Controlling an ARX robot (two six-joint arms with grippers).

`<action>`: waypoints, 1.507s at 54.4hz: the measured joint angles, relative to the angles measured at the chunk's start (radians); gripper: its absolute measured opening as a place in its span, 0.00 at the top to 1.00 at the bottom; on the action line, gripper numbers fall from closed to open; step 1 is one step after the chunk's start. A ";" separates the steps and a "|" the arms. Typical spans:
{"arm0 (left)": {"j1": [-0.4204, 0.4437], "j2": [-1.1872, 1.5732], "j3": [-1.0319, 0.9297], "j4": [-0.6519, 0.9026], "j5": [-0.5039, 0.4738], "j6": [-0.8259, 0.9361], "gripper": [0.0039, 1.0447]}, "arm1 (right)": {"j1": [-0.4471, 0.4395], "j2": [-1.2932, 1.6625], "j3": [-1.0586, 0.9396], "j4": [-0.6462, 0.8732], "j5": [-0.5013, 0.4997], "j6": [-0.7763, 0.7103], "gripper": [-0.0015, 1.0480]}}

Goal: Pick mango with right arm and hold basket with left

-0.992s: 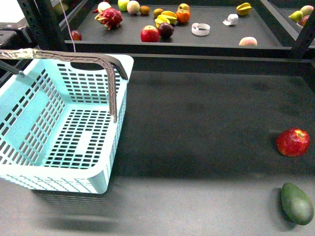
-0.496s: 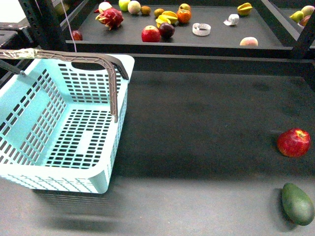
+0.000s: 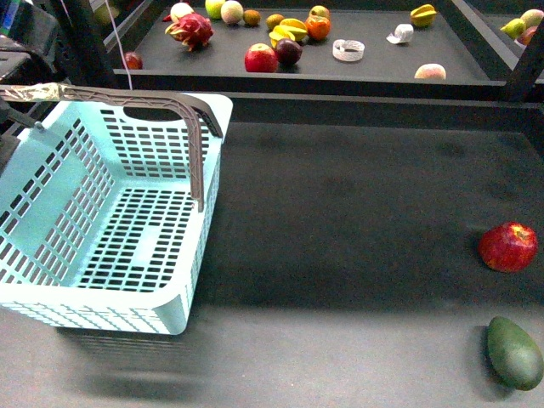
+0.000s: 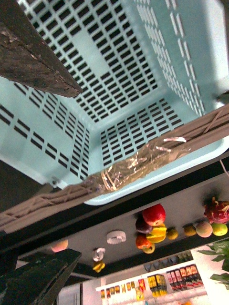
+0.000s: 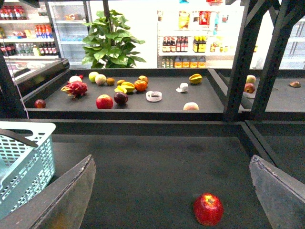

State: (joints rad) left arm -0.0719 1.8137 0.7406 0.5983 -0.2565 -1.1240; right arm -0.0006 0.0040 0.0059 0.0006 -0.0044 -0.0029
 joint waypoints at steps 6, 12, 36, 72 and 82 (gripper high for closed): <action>0.026 0.098 0.100 -0.006 0.044 -0.104 0.08 | 0.000 0.000 0.000 0.000 0.000 0.000 0.08; 0.046 0.154 0.170 -0.029 0.058 -0.184 0.08 | 0.000 0.000 0.000 0.000 0.000 0.000 0.08; 0.119 0.384 0.431 -0.068 0.104 -0.337 0.16 | 0.000 0.000 0.000 0.000 0.000 0.000 0.08; 0.135 0.385 0.459 -0.071 0.112 -0.369 0.94 | 0.000 0.000 0.000 0.000 0.000 0.000 0.08; 0.129 0.267 0.441 -0.068 0.122 -0.338 0.95 | 0.000 0.000 0.000 0.000 0.000 0.000 0.08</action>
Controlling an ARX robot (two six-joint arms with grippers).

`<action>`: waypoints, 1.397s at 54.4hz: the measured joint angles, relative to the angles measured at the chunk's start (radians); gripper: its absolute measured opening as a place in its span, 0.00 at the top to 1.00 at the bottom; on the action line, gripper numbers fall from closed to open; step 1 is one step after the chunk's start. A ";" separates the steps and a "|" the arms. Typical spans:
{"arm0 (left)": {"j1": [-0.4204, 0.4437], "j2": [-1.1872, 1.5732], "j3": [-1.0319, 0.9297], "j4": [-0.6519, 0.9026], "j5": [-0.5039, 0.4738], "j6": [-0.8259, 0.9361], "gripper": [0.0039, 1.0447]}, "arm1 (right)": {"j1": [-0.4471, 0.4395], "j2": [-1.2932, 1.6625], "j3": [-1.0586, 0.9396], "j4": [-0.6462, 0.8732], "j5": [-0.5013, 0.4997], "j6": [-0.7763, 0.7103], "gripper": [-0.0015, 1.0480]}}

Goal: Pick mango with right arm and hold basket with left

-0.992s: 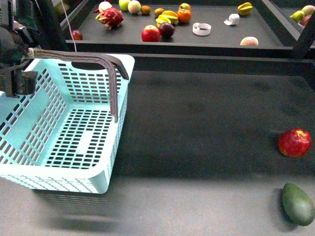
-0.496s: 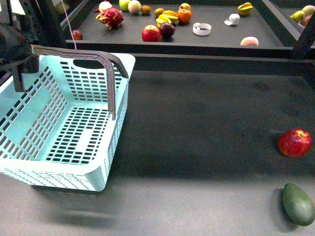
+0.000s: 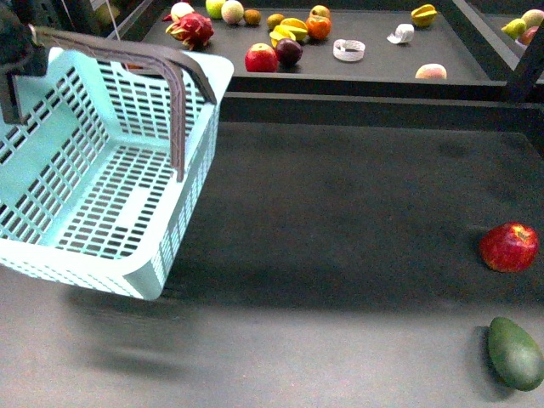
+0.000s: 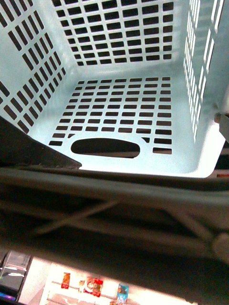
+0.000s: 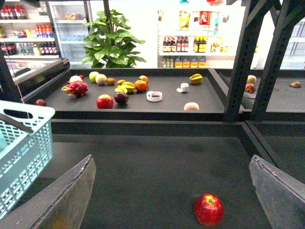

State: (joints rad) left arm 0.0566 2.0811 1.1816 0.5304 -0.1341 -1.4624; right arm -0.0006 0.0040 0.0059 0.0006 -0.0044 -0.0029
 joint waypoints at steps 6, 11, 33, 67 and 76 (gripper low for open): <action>-0.001 -0.071 -0.017 0.000 0.012 0.015 0.95 | 0.000 0.000 0.000 0.000 0.000 0.000 0.08; -0.008 -0.115 -0.039 0.013 0.035 0.045 0.95 | 0.000 0.000 0.000 0.000 0.000 0.000 0.08; -0.209 -0.442 -0.326 0.090 0.059 0.475 0.95 | 0.000 0.000 0.000 0.000 0.000 0.000 0.08; -0.608 -0.524 -0.478 0.195 0.020 0.973 0.95 | 0.000 0.000 0.000 0.000 0.000 0.000 0.08; -0.608 -0.461 -0.463 0.190 0.026 0.978 0.95 | 0.000 0.000 0.000 0.000 0.000 0.000 0.08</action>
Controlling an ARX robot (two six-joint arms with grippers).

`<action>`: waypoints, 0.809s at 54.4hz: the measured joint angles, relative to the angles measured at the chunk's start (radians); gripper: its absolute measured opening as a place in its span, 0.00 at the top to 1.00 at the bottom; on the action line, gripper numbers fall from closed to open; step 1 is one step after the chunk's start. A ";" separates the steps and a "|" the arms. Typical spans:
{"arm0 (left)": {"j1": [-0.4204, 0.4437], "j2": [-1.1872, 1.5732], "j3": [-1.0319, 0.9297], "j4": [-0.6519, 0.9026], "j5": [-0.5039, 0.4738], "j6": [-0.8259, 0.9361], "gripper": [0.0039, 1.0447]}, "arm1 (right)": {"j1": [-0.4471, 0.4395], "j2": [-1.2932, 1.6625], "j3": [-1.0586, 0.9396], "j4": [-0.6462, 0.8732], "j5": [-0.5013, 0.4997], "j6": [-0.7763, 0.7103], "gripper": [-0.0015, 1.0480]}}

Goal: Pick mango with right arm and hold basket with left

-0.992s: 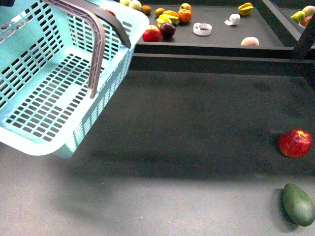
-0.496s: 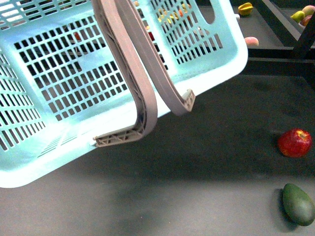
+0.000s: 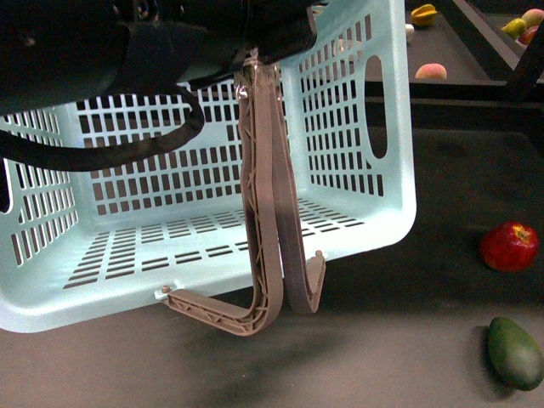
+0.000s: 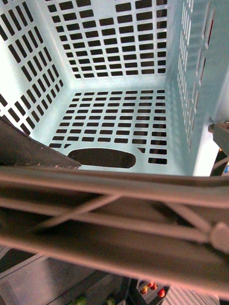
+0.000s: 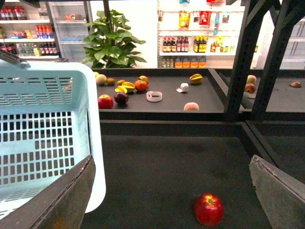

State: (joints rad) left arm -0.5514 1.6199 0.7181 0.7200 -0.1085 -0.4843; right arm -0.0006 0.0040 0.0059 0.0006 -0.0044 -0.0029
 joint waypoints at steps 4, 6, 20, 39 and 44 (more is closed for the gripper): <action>0.007 0.018 0.006 0.000 0.006 -0.003 0.95 | 0.000 0.000 0.000 0.000 0.000 0.000 0.08; 0.010 0.023 0.008 -0.001 0.008 -0.003 0.95 | 0.000 0.000 0.000 0.000 0.000 0.000 0.08; 0.026 0.070 0.074 -0.012 0.051 -0.053 0.95 | 0.000 0.000 0.000 0.000 0.000 0.000 0.08; 0.034 0.103 0.106 -0.028 0.134 -0.098 0.95 | 0.000 0.000 0.000 0.000 0.000 0.000 0.08; 0.047 0.126 0.115 -0.029 0.139 -0.102 0.95 | 0.000 0.000 0.000 0.000 0.000 0.000 0.08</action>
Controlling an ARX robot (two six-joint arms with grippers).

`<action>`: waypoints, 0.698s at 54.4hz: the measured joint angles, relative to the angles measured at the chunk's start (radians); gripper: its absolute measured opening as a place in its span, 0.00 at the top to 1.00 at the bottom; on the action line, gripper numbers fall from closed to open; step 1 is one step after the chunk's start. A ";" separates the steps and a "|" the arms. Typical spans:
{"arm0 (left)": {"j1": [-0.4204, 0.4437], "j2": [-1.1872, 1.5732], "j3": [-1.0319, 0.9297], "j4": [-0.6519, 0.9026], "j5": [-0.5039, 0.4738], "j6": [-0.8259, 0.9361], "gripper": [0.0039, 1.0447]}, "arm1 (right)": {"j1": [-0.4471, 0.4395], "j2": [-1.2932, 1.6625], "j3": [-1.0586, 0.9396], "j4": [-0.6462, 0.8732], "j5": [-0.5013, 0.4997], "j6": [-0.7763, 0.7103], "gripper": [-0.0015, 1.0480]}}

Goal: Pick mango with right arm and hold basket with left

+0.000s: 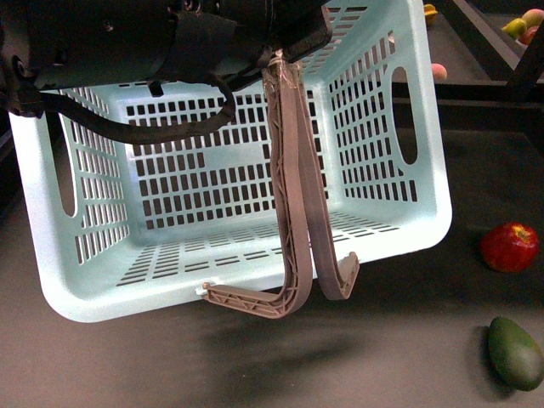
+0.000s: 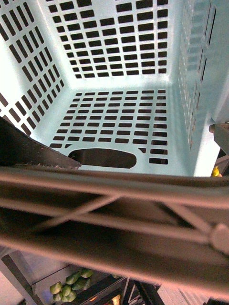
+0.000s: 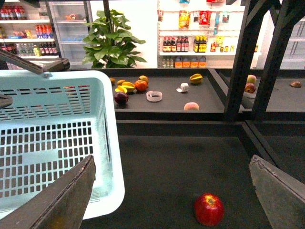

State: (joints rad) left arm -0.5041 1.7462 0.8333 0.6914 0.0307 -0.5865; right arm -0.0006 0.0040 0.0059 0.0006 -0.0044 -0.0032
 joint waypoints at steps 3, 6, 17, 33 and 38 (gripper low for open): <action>0.006 0.013 0.006 0.000 0.002 0.002 0.95 | 0.000 0.000 0.000 0.000 0.000 0.000 0.08; 0.011 0.020 0.008 0.001 0.000 0.002 0.95 | 0.000 0.000 0.000 0.000 0.000 0.000 0.08; 0.040 0.064 0.026 0.033 0.014 0.000 0.95 | 0.000 0.000 0.000 0.000 0.000 0.000 0.08; 0.046 0.066 0.033 0.034 0.014 0.000 0.95 | 0.000 0.000 0.000 0.000 0.000 0.000 0.08; 0.046 0.066 0.033 0.034 0.015 -0.002 0.95 | 0.000 0.000 0.000 0.000 0.000 0.000 0.08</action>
State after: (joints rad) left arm -0.4583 1.8118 0.8665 0.7254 0.0460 -0.5880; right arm -0.0006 0.0040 0.0059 0.0006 -0.0044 -0.0029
